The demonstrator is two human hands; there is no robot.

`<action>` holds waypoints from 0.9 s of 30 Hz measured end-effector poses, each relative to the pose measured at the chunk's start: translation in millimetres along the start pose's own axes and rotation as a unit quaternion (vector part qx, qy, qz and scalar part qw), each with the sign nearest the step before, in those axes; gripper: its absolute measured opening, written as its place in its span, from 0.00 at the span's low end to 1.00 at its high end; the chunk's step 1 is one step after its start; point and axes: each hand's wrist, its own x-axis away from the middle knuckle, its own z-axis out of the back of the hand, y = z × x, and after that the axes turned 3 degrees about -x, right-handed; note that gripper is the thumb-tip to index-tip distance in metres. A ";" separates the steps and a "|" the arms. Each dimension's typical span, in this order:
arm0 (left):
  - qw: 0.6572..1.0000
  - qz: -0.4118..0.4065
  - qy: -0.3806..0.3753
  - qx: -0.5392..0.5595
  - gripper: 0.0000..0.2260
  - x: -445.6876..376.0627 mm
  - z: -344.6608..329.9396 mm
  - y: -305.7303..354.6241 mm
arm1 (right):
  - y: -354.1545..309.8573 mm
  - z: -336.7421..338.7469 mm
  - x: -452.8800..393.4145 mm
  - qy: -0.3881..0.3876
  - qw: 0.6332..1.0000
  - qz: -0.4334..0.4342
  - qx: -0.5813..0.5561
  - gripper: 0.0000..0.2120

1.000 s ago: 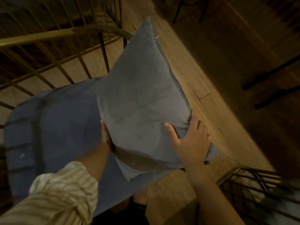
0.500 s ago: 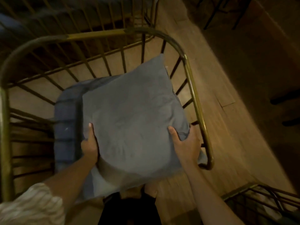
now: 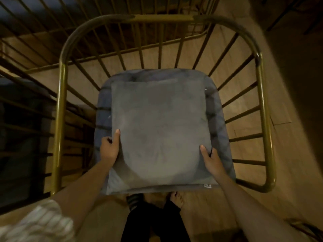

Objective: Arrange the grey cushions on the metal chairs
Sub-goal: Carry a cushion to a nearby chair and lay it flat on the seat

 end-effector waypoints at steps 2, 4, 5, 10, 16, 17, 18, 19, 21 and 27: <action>0.998 0.031 0.048 0.013 0.21 14.8 4.6 -23.4 | -5.4 -4.6 -8.2 0.047 0.998 0.022 0.026 0.53; 0.987 0.102 0.125 0.021 0.23 38.4 2.2 -53.7 | -38.5 -11.5 -4.7 0.106 0.990 0.071 0.058 0.48; 0.976 0.145 0.161 0.036 0.29 55.2 1.5 -67.7 | -59.6 -16.7 -3.5 0.129 0.983 0.107 0.075 0.46; 0.911 0.304 0.049 0.274 0.54 125.2 -29.3 -77.4 | -159.3 -60.8 -32.3 0.117 0.943 0.236 0.205 0.45; 0.805 0.379 -0.041 0.454 0.62 98.7 -71.3 -48.4 | -239.9 -93.9 -70.4 -0.049 0.878 0.271 0.392 0.56; 0.811 0.377 -0.052 0.444 0.63 98.0 -71.4 -43.8 | -246.9 -94.9 -77.9 -0.075 0.859 0.282 0.420 0.57; 0.815 0.379 -0.051 0.435 0.64 96.2 -71.4 -39.6 | -251.9 -95.3 -85.0 -0.089 0.850 0.281 0.436 0.59; 0.814 0.390 -0.044 0.428 0.63 93.0 -72.7 -37.8 | -256.1 -96.0 -91.3 -0.094 0.850 0.271 0.442 0.60; 0.809 0.384 -0.021 0.443 0.57 87.4 -72.6 -34.1 | -256.2 -96.2 -102.1 -0.087 0.866 0.253 0.423 0.59; 0.829 0.293 0.071 0.471 0.41 60.8 -50.0 -9.9 | -238.6 -76.6 -116.3 -0.073 0.917 0.255 0.297 0.21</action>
